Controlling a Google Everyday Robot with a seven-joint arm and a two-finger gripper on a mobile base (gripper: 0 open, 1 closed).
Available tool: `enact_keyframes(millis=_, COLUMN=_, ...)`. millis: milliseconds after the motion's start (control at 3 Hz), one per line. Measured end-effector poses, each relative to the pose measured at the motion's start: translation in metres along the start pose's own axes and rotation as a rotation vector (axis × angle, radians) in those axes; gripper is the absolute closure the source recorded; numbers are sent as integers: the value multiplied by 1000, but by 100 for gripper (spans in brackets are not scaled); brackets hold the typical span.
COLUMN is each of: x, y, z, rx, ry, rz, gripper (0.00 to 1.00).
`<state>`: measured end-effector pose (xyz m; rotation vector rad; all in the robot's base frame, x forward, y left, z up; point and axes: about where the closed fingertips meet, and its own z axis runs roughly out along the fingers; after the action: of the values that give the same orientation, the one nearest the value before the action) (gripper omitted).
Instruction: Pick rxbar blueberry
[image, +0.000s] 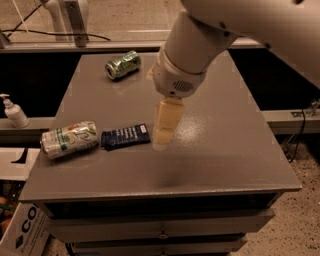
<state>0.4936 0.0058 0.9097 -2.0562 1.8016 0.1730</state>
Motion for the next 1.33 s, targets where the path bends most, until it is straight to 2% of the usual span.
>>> enact_keyframes(millis=333, x=-10, y=-10, z=38, rx=-50, ry=47, rz=-6, gripper=0)
enact_keyframes(millis=667, x=-9, y=-12, z=68, rx=-98, ry=82, rz=8, gripper=0)
enact_keyframes(millis=1333, x=-8, y=-7, z=100, rx=-153, ry=110, rz=28, gripper=0)
